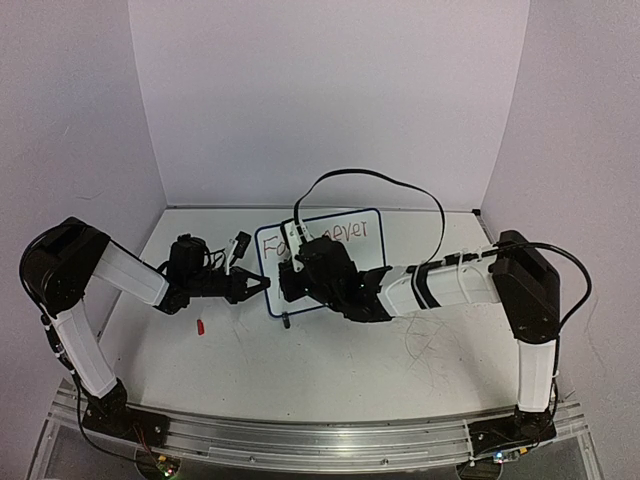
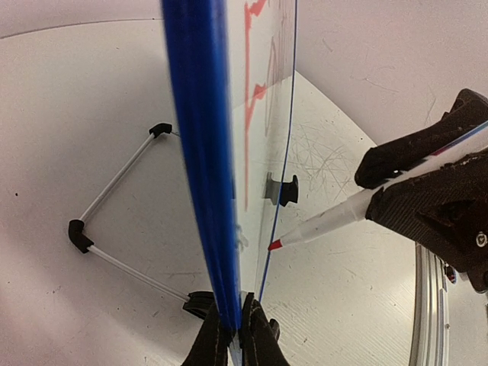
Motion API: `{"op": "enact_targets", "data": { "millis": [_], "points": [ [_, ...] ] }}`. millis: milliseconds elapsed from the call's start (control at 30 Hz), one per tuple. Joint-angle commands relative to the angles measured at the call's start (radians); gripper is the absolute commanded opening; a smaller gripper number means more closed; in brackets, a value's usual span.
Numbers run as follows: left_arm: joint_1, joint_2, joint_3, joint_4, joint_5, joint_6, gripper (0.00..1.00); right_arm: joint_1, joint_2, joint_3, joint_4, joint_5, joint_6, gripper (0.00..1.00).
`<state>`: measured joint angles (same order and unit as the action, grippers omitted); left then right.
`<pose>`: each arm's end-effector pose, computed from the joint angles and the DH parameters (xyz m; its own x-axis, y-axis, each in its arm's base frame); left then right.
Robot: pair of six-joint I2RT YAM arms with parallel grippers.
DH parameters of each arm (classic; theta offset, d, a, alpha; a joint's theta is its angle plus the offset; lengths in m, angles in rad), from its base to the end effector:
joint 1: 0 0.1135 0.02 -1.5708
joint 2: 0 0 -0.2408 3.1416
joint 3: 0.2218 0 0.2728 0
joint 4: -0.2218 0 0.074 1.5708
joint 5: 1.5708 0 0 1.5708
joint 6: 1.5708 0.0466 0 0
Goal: Write a sentence on the whiteboard
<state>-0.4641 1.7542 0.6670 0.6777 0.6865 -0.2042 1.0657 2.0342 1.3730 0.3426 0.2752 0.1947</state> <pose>0.2924 -0.1794 0.0988 -0.5243 0.0870 -0.8471 0.7760 0.4586 -0.4331 0.2469 0.4204 0.1756 -0.2875 -0.1351 -0.9482 -0.6744 0.7315 0.1002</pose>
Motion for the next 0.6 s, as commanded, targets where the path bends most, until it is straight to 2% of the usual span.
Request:
{"op": "enact_targets", "data": {
  "millis": [0, 567],
  "points": [
    [0.004, -0.009, 0.005, -0.038, -0.084, 0.052, 0.0, -0.001, 0.009, 0.044, 0.034, 0.007, -0.011, 0.0],
    [0.002, -0.012, 0.004, -0.04, -0.085, 0.055, 0.0, -0.013, 0.058, 0.083, -0.012, 0.062, 0.009, 0.0]
  ]
}}
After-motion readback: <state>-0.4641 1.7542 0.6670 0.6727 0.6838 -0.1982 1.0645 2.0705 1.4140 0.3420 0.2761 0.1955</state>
